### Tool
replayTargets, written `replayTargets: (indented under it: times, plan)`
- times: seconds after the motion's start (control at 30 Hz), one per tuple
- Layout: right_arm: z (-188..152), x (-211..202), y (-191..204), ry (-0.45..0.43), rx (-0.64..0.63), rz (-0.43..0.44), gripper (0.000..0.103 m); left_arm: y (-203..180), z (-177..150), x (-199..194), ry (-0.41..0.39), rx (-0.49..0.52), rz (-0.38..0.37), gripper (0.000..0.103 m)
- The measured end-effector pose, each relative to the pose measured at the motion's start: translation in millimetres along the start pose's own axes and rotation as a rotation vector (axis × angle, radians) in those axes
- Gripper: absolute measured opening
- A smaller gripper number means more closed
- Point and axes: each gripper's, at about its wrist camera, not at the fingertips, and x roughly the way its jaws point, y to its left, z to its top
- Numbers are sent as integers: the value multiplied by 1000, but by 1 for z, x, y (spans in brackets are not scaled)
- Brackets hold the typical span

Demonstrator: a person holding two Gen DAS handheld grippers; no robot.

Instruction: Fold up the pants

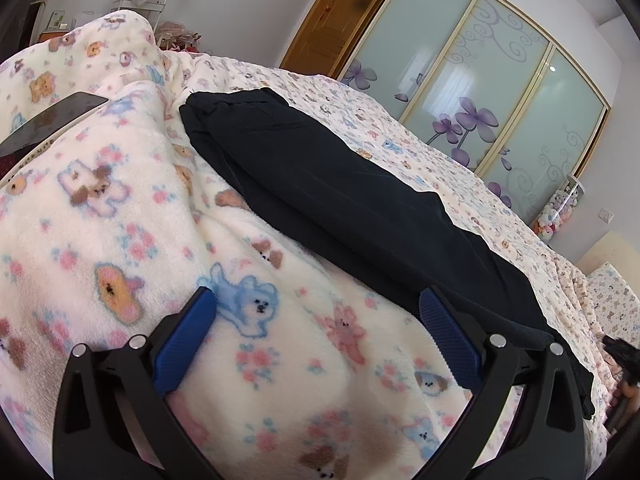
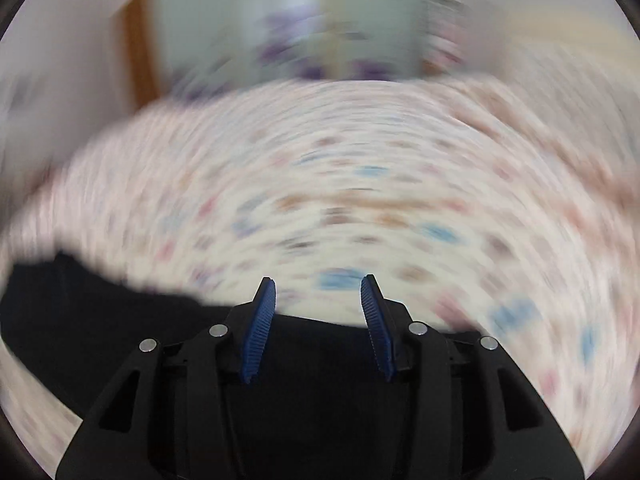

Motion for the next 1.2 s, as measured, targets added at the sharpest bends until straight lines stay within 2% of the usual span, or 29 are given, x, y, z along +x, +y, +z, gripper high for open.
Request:
replayTargets:
  times: [0.03,0.1,0.17,0.33,0.4,0.5,0.57,0.73,0.77,0.8,0.83,0.9,1.07,1.13,1.2]
  plan:
    - [-1,-11,-23,1,98,-4,45,1,0,0,0,-1,-2,101]
    - [-15,-28,-73,60,280,24,45,1,-1,-1,0,-4,-10,101]
    - [-34,-38,-99,130,381,33,45,3,-1,-2,-1,-10,-16,101]
    - [-80,-57,-120,185,518,95,44,3,-3,-5,-2,-6,-12,101]
    - [-83,-51,-118,205,522,107,37,4,-3,-7,-3,-4,-12,101]
    - [-90,-40,-112,250,523,68,34,4,-4,-9,-3,-5,-18,101]
    - [-94,-37,-110,261,518,11,33,5,-5,-11,-3,-4,-21,101]
    - [-104,-15,-111,299,550,-48,33,6,-5,-12,-2,-6,-25,101]
    - [-105,-11,-111,293,546,-51,33,6,-5,-12,-2,-5,-24,101]
    - [-105,-10,-109,286,532,-60,22,6,-5,-12,-1,-5,-24,101]
    - [-104,-8,-107,278,511,-79,16,6,-6,-12,-1,-5,-22,101]
    - [-100,-8,-107,253,505,-82,9,6,-6,-12,0,-4,-19,101]
    - [-70,-41,-109,75,501,-81,7,6,-5,-13,-1,-12,-31,101]
    - [-69,-45,-105,61,472,-112,7,5,-5,-12,0,-12,-30,101]
    - [-81,-36,-106,94,460,-174,7,5,-4,-12,2,-11,-26,101]
